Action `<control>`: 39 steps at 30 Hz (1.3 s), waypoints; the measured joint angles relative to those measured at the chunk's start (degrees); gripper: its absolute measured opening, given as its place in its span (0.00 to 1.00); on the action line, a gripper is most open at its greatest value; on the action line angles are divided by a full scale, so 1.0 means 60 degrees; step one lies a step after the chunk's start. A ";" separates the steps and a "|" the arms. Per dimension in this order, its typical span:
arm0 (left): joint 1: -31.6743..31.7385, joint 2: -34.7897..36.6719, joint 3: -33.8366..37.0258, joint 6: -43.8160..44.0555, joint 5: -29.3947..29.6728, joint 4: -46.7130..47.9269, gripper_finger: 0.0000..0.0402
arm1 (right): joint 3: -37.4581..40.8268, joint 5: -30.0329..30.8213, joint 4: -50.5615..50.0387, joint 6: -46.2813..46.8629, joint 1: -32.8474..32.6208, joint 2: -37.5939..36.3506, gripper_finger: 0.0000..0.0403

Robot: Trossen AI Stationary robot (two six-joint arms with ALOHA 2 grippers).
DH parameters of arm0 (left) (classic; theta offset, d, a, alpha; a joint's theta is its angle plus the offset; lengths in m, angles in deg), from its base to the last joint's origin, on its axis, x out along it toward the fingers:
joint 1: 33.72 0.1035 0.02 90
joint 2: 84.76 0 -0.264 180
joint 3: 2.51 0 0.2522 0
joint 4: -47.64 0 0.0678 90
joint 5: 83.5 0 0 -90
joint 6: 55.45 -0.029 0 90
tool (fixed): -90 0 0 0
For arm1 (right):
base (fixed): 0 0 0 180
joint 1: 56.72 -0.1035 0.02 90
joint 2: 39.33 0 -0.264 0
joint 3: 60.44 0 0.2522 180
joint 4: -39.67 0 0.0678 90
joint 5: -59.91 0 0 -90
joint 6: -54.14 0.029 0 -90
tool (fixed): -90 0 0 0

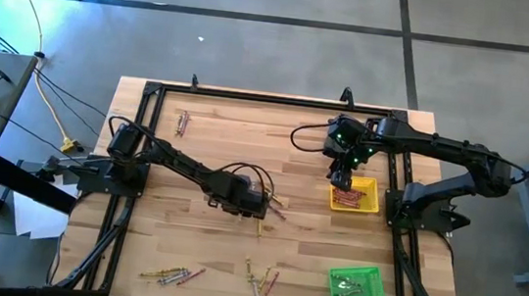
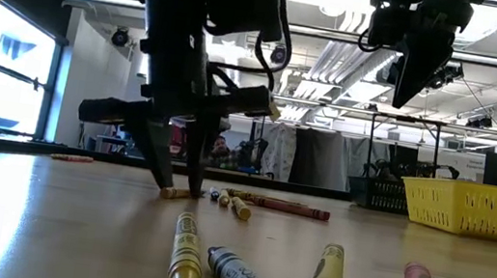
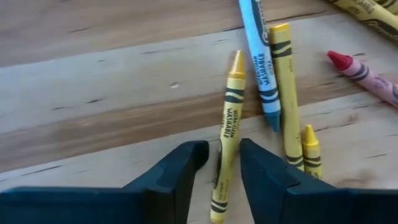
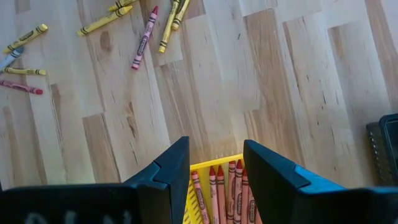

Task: Sort crayons
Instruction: Put the yellow crayon into the black bin

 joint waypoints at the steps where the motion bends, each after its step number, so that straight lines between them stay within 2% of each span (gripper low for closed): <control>1: 0.0000 -0.0006 -0.0004 0.0002 -0.0001 0.0125 0.26 | 0.0000 0.0002 0.0002 0.0000 0.0001 0.0000 0.34; 10: 0.0052 0.0014 0.0084 0.0002 0.0094 0.0748 0.02 | 0.0000 0.0006 0.0032 0.0004 0.0001 0.0000 0.34; 15: 0.0188 0.0376 0.0177 -0.0047 0.0104 0.0283 0.01 | 0.0000 0.0063 0.0035 0.0005 -0.0001 0.0000 0.34; 21: 0.0526 0.1503 0.0183 -0.0409 0.1382 0.0291 0.01 | 0.0004 0.0252 0.0342 0.0275 0.0000 0.0000 0.34; 25: 0.0847 0.2432 0.0186 -0.1072 0.2420 -0.0095 0.01 | 0.0004 0.0254 0.2032 0.1175 0.0002 0.0000 0.34; 32: 0.1506 0.3898 0.0168 -0.3026 0.4470 -0.1929 0.00 | 0.0004 0.0257 0.6240 0.3731 0.0002 0.0004 0.34; 36: 0.1784 0.4105 0.0153 -0.4495 0.4486 -0.3516 0.00 | 0.0004 0.0385 0.8020 0.5022 0.0002 0.0018 0.34; 39: 0.1900 0.4102 0.0153 -0.5072 0.4447 -0.4421 0.00 | 0.0004 0.0895 0.8424 0.5515 -0.0001 0.0018 0.34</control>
